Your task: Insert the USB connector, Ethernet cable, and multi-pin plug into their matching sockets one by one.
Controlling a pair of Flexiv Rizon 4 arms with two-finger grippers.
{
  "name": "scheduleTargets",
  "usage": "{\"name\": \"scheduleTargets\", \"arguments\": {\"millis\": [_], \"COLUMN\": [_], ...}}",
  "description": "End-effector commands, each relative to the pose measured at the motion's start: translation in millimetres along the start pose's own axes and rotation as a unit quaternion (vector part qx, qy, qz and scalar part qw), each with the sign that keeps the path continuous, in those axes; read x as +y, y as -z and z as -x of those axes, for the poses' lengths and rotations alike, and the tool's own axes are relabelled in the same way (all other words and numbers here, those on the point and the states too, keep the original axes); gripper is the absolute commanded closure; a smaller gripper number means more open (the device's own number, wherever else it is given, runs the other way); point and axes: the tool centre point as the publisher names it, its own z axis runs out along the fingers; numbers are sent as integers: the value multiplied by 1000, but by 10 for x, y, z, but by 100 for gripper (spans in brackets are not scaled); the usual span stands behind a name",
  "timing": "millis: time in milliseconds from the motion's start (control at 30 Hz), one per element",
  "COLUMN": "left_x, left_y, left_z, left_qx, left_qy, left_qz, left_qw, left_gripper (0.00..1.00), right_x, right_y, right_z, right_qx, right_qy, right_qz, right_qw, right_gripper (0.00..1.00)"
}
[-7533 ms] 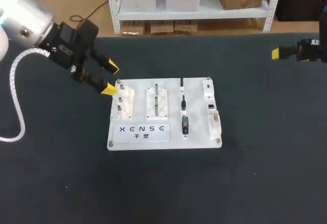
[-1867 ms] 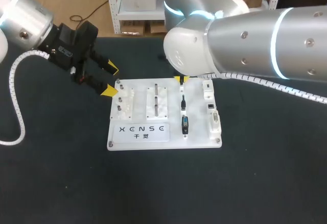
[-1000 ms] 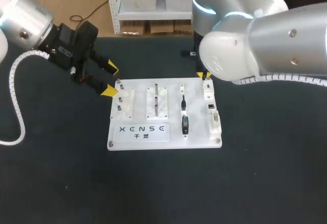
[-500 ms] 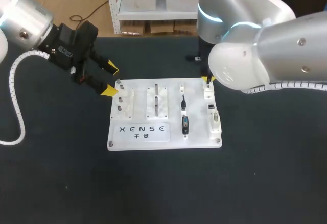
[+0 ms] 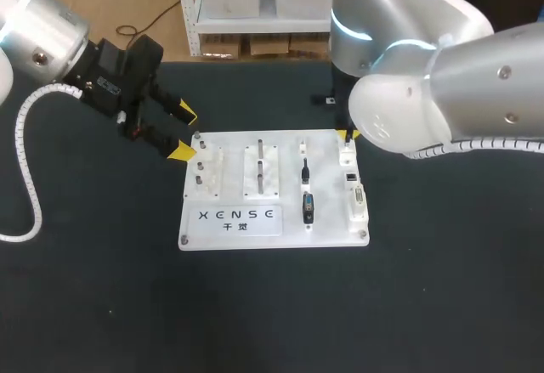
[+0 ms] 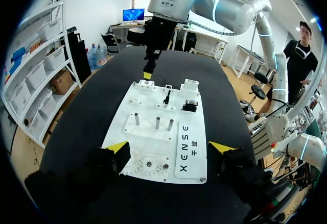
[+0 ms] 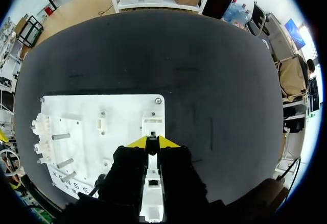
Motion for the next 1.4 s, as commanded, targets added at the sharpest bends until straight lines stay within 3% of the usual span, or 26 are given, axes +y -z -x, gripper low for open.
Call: {"name": "scheduleTargets", "arguments": {"millis": [33, 633, 1133, 1300, 1367, 1400], "left_x": [-7, -7, -7, -7, -7, -7], "left_y": [-1, -1, -1, -1, -1, -1], "left_z": [-7, -7, -7, -7, -7, -7], "left_qx": [-1, -1, -1, -1, -1, -1], "left_qy": [-1, -1, -1, -1, -1, -1], "left_qz": [1, 1, 1, 1, 1, 1], "left_qw": [1000, 1000, 1000, 1000, 1000, 1000], "left_gripper": [0, 0, 0, 0, 0, 0], "right_x": [-2, -5, -29, -8, 15, 29], "right_y": [-14, -42, -350, -282, -169, -106], "right_z": [-6, -50, 7, -8, 10, 21], "right_qx": [-6, 3, 27, 13, -4, -12], "right_qy": [-1, 1, -18, -14, -12, -12], "right_qz": [0, -4, -15, -17, -17, -16], "right_qw": [1000, 1000, 999, 1000, 1000, 1000], "right_gripper": [100, 100, 100, 100, 60, 0]}}
